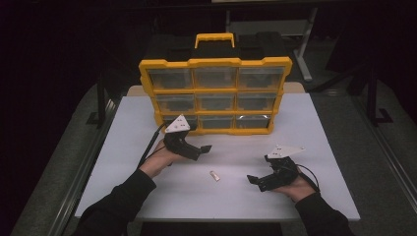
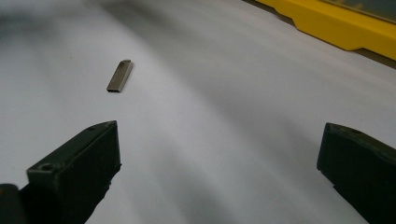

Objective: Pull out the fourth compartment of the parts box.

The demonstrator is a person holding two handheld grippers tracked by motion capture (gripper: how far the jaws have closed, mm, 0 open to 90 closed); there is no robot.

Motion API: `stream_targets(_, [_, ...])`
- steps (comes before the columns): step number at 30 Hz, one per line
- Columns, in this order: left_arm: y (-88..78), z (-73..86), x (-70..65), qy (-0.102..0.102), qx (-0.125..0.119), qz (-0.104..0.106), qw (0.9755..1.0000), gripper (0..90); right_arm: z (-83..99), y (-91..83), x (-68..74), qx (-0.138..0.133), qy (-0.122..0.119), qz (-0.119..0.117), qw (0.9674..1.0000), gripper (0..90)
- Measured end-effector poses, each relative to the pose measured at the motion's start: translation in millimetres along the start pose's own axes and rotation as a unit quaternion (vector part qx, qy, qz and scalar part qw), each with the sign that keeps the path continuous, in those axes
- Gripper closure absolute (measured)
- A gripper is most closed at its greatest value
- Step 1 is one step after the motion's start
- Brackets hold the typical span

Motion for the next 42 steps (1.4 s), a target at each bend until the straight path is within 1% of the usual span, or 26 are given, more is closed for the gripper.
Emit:
stream_targets(5, [4.5,-1.5,-0.6,0.004,-0.004,-0.002,1.0,0.0,0.1,0.0,-0.3,0.001,-0.001,0.0,1.0,0.0])
stream_targets(6, [5.0,-1.3,-0.4,0.007,-0.003,-0.004,1.0,0.0,0.0,0.0,-0.4,0.0,-0.001,0.0,1.0,0.0])
stream_targets(9, [5.0,-1.8,-0.2,0.007,-0.005,-0.004,1.0,0.1,0.1,0.0,-0.3,0.001,-0.001,0.0,1.0,0.0])
stream_targets(15, [2.6,-3.2,1.9,0.018,-0.012,-0.01,0.9997,0.0,0.1,-0.3,-0.1,0.001,-0.002,0.001,1.0,0.0])
stream_targets(19, [2.3,-2.7,2.3,0.029,-0.012,-0.016,0.9994,0.0,0.2,-0.2,0.0,0.001,-0.002,0.001,1.0,0.0])
stream_targets(28, [2.8,-1.1,2.1,0.057,-0.009,-0.028,0.9979,0.1,0.3,-0.1,0.0,0.002,-0.003,0.001,1.0,0.0])
stream_targets(34, [2.3,-1.1,2.3,0.071,-0.011,-0.036,0.9967,0.1,0.2,-0.1,0.2,0.002,-0.004,0.001,1.0,0.0])
stream_targets(42, [2.0,-0.8,2.7,0.085,-0.012,-0.043,0.9954,0.1,0.3,0.2,0.2,0.003,-0.004,0.001,1.0,0.0])
Point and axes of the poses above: each handheld gripper's, and its own axes: y roughly forward along the jaws, z roughly out of its underside, x roughly to its left, the point moved 9 cm from there along y, roughly forward along the jaws, and after that the axes turned 9 degrees about -z, right-handed, at the moved point
